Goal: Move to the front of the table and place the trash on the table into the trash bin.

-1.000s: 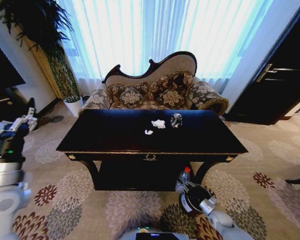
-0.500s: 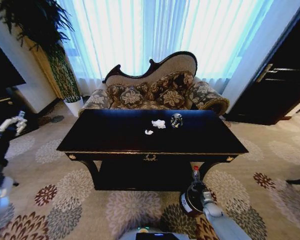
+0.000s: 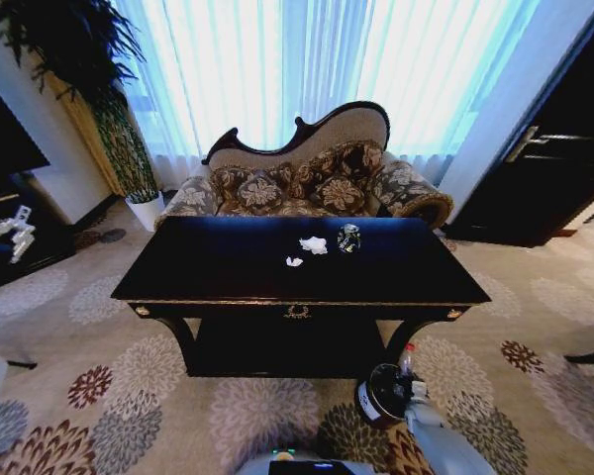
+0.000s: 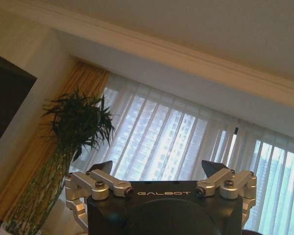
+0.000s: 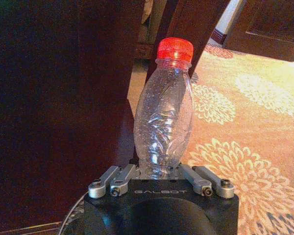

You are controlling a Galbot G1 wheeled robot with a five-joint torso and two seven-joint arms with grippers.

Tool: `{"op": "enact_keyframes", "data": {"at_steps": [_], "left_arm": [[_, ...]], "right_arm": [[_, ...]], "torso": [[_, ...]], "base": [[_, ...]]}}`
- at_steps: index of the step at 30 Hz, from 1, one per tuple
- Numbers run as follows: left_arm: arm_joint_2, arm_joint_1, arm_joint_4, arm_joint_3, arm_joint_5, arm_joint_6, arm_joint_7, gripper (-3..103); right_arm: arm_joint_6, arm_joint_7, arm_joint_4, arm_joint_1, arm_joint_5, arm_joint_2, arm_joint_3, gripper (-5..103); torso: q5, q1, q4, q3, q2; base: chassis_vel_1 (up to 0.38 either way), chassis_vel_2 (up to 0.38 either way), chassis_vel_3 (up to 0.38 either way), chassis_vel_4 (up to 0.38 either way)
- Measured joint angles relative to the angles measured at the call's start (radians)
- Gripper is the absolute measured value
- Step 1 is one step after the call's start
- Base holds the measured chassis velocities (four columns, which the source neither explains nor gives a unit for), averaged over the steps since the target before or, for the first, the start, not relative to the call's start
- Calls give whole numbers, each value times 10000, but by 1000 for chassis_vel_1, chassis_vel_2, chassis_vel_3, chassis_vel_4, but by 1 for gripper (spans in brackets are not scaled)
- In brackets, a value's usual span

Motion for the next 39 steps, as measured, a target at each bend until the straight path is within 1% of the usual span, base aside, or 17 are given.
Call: {"op": "enact_keyframes", "data": {"at_steps": [9,12,14,15,16,17,18,20,23,26,28,29,31,33,34,37,39], "left_arm": [[48,192,7,-454,-294,-62,78,100],[9,183,13,-334,-282,-70,88,100],[-3,174,15,-273,-268,-71,88,100],[-11,167,16,-221,-251,-70,88,100],[-46,158,17,-56,-166,-70,88,100],[-74,158,18,41,-122,-71,87,100],[-116,158,19,177,-59,-70,87,100],[-145,158,22,266,-13,-71,86,100],[-174,120,24,555,157,-65,77,100],[-159,91,26,625,188,-57,77,100],[-151,43,28,708,198,-50,75,100],[-151,43,28,708,198,-50,75,100],[-169,-7,28,806,199,-48,74,100],[-210,-82,29,963,201,-49,50,100],[-210,-82,29,963,201,-49,50,100],[-328,-203,30,1463,253,94,-387,100],[-357,-220,31,1570,339,139,-482,100]], "right_arm": [[-28,-31,-360,190,-340,-80,114,22],[-88,-56,-222,48,-421,-56,135,33],[-89,-85,-170,-4,-433,-57,144,33],[-89,-110,-131,-42,-446,-56,151,44],[-84,-217,-20,-160,-511,-66,170,49],[-76,-282,47,-229,-533,-78,173,49],[-74,-374,172,-331,-529,-88,174,60],[-74,-419,258,-389,-517,-87,174,60],[-208,-492,753,-692,-242,-31,122,76],[-316,-491,1062,-883,-81,14,87,82],[-362,-476,1526,-1148,35,89,75,92],[-362,-476,1526,-1148,35,89,75,92],[-414,-453,2315,-1620,178,150,74,99],[-514,-395,3242,-2270,360,154,58,100],[-514,-395,3242,-2270,360,154,58,100],[-555,-306,4622,-3321,549,-64,-18,100],[-527,-308,4951,-3571,562,-154,-15,100]], "torso": [[-1,-1,-1,-1,0],[0,0,0,0,0],[-1,0,0,0,0],[-1,0,0,-1,0],[1,0,-1,-1,1],[1,0,-1,-1,1],[-2,0,-1,0,1],[-2,0,-1,-1,0],[0,0,0,0,0],[0,0,-1,0,0],[-1,0,0,-1,0],[-1,0,0,-1,0],[1,0,2,0,0],[0,0,2,-1,0],[0,0,2,-1,0],[1,-1,-2,-1,1],[-5,-1,-1,-1,1]], "base": [[0,0,0,0],[0,0,0,0],[0,0,0,0],[0,0,0,0],[0,0,0,0],[0,0,0,0],[0,0,0,0],[0,0,0,0],[0,0,0,0],[0,0,0,0],[0,0,0,0],[0,0,0,0],[0,0,0,0],[0,0,0,0],[0,0,0,0],[0,0,0,0],[0,0,0,0]]}}
